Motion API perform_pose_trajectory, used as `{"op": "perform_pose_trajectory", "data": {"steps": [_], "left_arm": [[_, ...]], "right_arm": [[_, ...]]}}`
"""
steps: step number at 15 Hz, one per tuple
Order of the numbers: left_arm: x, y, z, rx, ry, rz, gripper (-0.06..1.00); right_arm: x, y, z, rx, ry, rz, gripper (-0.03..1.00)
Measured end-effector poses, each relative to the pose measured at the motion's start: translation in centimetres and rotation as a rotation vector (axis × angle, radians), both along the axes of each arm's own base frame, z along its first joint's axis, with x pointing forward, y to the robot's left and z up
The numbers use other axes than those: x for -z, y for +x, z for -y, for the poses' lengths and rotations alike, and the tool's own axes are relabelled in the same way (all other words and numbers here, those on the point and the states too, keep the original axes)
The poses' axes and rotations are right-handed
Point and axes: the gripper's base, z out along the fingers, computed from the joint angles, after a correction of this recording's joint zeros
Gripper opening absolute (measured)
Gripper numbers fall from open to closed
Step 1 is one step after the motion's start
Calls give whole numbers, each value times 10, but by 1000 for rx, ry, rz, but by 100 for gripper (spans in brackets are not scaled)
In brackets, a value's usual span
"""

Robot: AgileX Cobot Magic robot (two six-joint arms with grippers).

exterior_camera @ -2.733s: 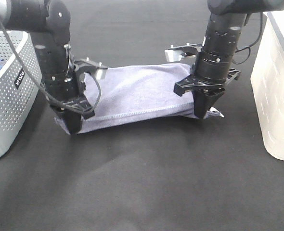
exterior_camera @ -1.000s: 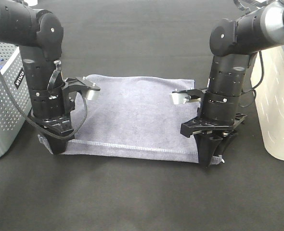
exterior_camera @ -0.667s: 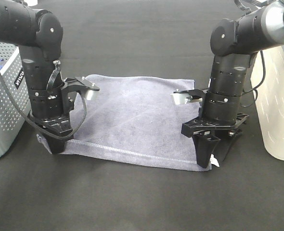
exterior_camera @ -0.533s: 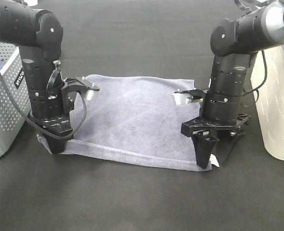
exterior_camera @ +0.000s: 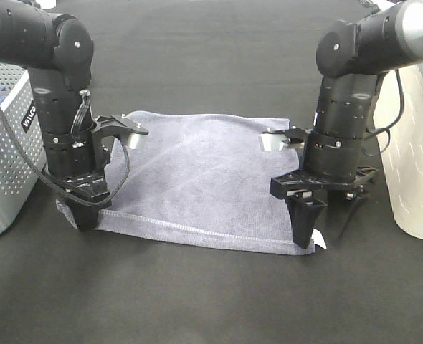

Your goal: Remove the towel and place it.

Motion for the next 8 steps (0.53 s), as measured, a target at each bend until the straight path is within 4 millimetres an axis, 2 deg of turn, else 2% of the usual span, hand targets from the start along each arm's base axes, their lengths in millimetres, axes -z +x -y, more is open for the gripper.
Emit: {"op": "perform_pose_trajectory", "data": {"steps": [3, 5, 8], "left_arm": [[0, 0, 0, -13, 3, 0, 25], [2, 0, 0, -18, 4, -5, 31], [16, 0, 0, -35, 26, -44, 32]], "right_arm": [[0, -3, 0, 12, 8, -13, 55], [-15, -4, 0, 15, 27, 24, 55], [-43, -7, 0, 22, 55, 100, 55]]}}
